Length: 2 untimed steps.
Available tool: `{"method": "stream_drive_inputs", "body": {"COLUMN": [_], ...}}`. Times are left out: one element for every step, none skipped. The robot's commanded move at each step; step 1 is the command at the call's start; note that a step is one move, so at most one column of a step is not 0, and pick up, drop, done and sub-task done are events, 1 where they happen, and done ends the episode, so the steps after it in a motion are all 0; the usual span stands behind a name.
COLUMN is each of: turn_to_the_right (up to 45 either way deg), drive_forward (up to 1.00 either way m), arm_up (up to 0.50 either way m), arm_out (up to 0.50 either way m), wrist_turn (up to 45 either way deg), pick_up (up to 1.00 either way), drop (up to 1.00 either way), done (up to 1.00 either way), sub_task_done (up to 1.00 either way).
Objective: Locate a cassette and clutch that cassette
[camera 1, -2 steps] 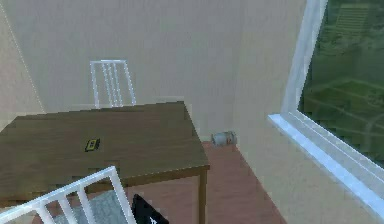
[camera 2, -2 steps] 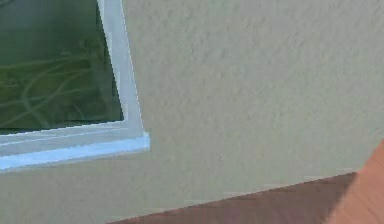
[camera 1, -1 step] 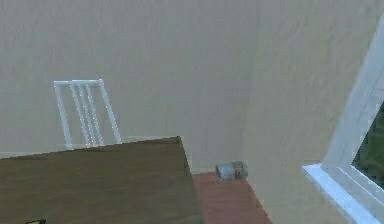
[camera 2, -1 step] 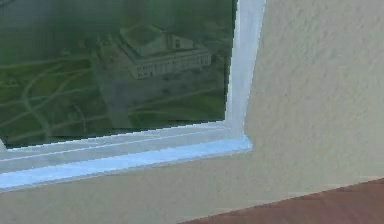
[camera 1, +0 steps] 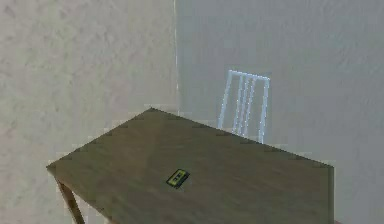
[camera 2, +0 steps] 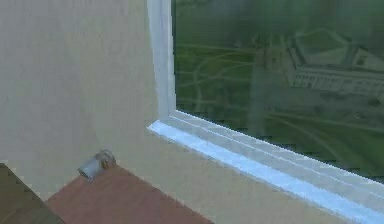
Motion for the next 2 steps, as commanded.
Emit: {"method": "stream_drive_inputs", "body": {"turn_to_the_right": [-45.0,-42.0], "drive_forward": [0.0,0.0], "arm_up": [0.0,0.0], "arm_out": [0.0,0.0], "wrist_turn": [0.0,0.0], "pick_up": [0.0,0.0], "drop": [0.0,0.0], "done": [0.0,0.0], "sub_task_done": [0.0,0.0]}}
